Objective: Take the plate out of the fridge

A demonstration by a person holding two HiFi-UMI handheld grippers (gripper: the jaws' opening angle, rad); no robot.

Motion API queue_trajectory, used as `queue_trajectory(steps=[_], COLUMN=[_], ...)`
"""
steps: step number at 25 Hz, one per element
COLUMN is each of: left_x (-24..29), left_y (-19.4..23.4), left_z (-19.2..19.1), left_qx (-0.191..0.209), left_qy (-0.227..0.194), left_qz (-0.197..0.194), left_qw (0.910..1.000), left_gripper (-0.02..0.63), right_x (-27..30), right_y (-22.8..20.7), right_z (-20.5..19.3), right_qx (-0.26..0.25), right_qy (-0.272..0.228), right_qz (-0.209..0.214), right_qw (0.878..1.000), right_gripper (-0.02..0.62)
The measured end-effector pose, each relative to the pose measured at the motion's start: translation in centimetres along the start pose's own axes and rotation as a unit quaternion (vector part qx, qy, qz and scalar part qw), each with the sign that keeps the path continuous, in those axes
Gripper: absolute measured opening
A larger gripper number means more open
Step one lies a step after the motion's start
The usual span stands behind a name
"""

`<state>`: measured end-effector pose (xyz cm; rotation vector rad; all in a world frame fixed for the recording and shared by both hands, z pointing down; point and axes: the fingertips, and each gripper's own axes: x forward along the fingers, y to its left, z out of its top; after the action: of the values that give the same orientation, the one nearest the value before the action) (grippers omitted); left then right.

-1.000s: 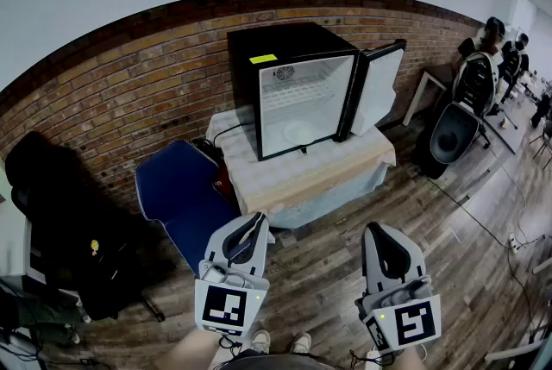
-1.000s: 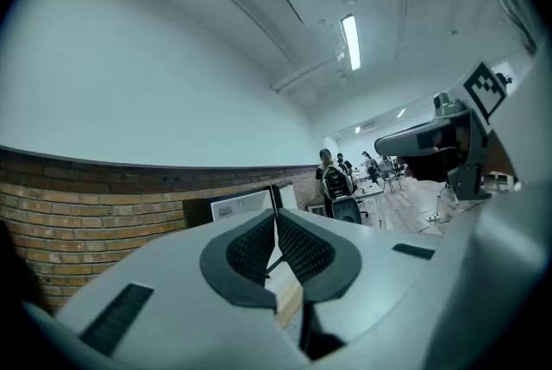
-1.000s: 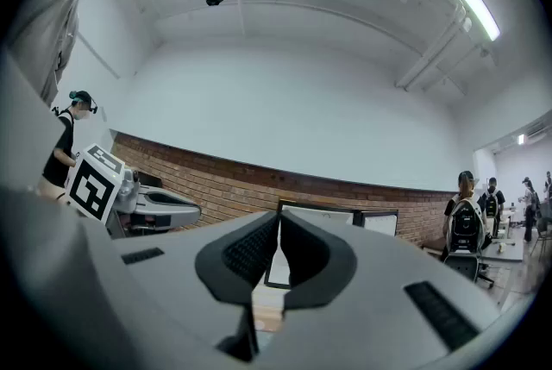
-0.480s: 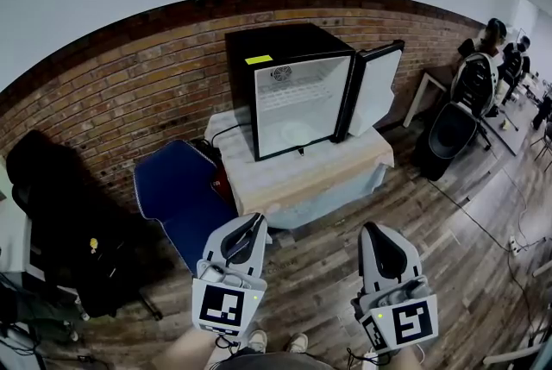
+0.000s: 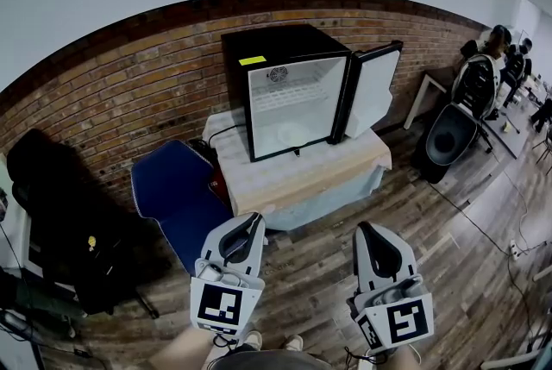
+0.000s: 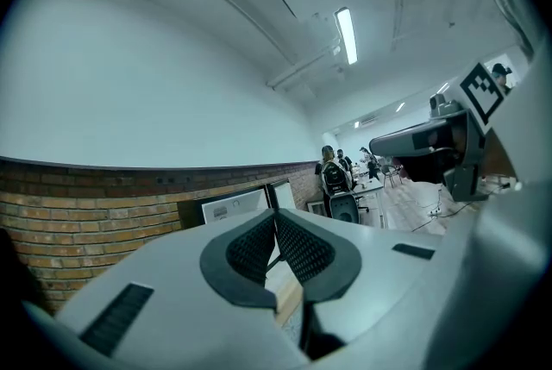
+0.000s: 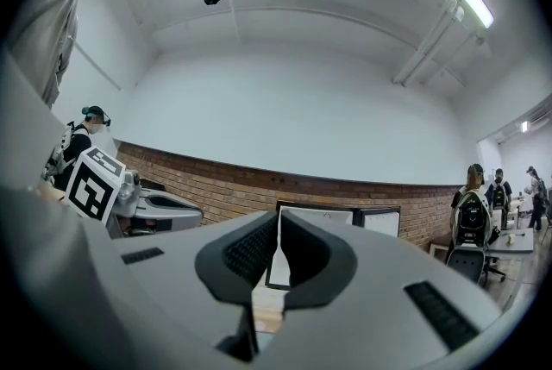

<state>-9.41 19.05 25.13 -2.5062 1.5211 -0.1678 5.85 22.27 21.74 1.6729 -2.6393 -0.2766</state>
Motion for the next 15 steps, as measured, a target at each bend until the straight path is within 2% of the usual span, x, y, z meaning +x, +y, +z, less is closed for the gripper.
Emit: queue_trajectory(steps=[12,15], left_x=[1.3,1.7], left_y=[-3.5,-3.9], left_z=[0.7,0.8], left_qx=[0.001,0.018], left_qy=[0.004,0.002], left_qz=[0.021,0.026], left_qw=[0.9998,0.9995], left_gripper=[0.023,0.023], right_x=[-1.6,-1.8], right_y=[-3.3,-3.8], right_z=[-1.4,-1.6], right_qx=[0.004,0.004], right_qy=[-0.005,-0.005], right_qz=[0.020,0.024], right_qw=[1.000,1.000], right_gripper=[0.032,0.032])
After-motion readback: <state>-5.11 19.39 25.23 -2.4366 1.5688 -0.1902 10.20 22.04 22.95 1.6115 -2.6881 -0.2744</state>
